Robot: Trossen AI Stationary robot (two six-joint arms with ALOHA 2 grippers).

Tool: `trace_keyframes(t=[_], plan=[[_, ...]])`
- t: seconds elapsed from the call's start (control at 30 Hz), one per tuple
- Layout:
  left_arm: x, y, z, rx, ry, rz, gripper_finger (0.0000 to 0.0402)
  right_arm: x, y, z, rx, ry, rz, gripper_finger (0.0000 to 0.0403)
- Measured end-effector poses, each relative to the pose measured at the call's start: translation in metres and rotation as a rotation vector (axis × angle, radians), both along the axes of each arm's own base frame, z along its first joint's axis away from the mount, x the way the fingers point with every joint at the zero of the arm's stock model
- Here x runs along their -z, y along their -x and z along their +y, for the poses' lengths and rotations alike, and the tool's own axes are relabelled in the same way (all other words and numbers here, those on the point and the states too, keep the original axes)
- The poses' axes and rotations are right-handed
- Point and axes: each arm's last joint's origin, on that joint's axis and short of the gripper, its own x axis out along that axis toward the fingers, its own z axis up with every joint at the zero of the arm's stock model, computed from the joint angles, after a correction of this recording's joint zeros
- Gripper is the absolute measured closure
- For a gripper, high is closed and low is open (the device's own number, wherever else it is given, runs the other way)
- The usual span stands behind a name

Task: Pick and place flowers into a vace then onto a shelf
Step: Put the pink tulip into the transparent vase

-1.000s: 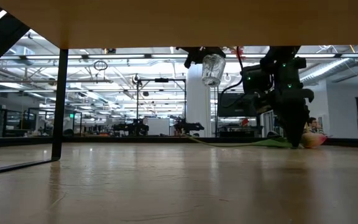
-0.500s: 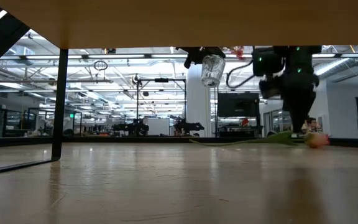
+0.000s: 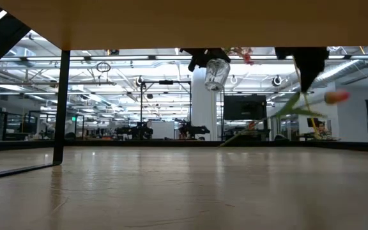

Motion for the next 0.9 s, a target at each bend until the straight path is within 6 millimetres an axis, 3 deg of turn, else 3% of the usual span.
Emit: trace_keyframes(t=[0.37, 0.73, 0.9], plan=[[0.001, 0.0, 0.0, -0.002, -0.004, 0.009, 0.0252, -0.105, 0.008, 0.003, 0.034, 0.191, -0.213, 0.0403], [0.001, -0.003, -0.006, 0.014, -0.033, 0.018, 0.0252, -0.183, 0.037, 0.022, 0.057, 0.285, -0.366, 0.0403], [0.003, -0.006, -0.016, 0.018, -0.064, 0.046, 0.0252, -0.208, 0.055, 0.032, 0.092, 0.313, -0.395, 0.0403]])
